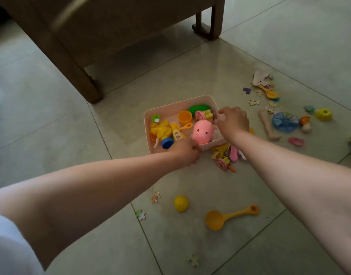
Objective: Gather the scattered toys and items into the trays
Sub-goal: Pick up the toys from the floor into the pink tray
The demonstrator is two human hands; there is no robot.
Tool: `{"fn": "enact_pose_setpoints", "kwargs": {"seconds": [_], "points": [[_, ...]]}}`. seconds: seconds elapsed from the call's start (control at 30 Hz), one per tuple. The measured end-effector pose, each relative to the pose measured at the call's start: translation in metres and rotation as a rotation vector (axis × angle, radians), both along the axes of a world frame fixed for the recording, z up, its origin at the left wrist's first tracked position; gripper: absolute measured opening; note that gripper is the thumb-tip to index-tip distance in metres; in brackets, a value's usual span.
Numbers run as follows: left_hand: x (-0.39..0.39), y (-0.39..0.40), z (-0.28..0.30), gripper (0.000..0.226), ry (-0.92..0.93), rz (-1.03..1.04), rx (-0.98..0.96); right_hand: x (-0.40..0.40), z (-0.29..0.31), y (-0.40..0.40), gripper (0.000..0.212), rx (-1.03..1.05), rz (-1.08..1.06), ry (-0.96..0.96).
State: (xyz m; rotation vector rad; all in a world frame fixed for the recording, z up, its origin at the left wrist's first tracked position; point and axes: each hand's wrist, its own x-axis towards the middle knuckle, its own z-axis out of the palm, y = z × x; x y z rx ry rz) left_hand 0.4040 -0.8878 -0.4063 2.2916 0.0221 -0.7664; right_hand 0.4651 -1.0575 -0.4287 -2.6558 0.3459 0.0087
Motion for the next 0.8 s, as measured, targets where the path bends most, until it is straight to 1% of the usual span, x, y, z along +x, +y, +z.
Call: {"fn": "enact_pose_setpoints", "kwargs": {"seconds": [0.07,0.1,0.17,0.23,0.3,0.37,0.43,0.53,0.63,0.7,0.8], "points": [[-0.002,-0.013,-0.004,0.031,-0.023,-0.1,0.072,0.0,-0.004,-0.014,0.025,0.107,-0.137,-0.066],[-0.003,-0.019,-0.006,0.036,-0.054,-0.136,0.09,-0.001,-0.007,-0.02,0.023,0.143,-0.193,-0.042],[-0.004,-0.031,-0.01,0.042,-0.132,-0.217,0.115,-0.007,-0.012,-0.031,0.023,0.142,-0.234,0.085],[-0.003,-0.044,-0.015,0.045,-0.24,-0.331,0.2,-0.014,-0.022,-0.041,0.023,0.067,-0.221,0.19],[0.0,-0.059,-0.023,0.046,-0.323,-0.418,0.32,-0.02,-0.031,-0.05,0.03,0.01,-0.195,0.26],[0.001,-0.071,-0.029,0.048,-0.376,-0.467,0.44,-0.023,-0.038,-0.052,0.04,0.006,-0.161,0.315],[0.004,-0.077,-0.036,0.047,-0.388,-0.48,0.466,-0.024,-0.041,-0.051,0.045,-0.04,-0.124,0.341],[0.008,-0.084,-0.048,0.037,-0.369,-0.427,0.441,-0.025,-0.047,-0.046,0.041,-0.119,-0.12,0.312],[0.007,-0.092,-0.051,0.032,-0.324,-0.309,0.454,-0.026,-0.047,-0.04,0.037,-0.075,-0.205,0.312],[0.006,-0.095,-0.052,0.029,-0.26,-0.242,0.401,-0.023,-0.045,-0.041,0.042,-0.027,-0.248,0.379],[0.005,-0.095,-0.052,0.031,-0.174,-0.123,0.279,-0.019,-0.04,-0.044,0.049,0.074,-0.238,0.519]]}}
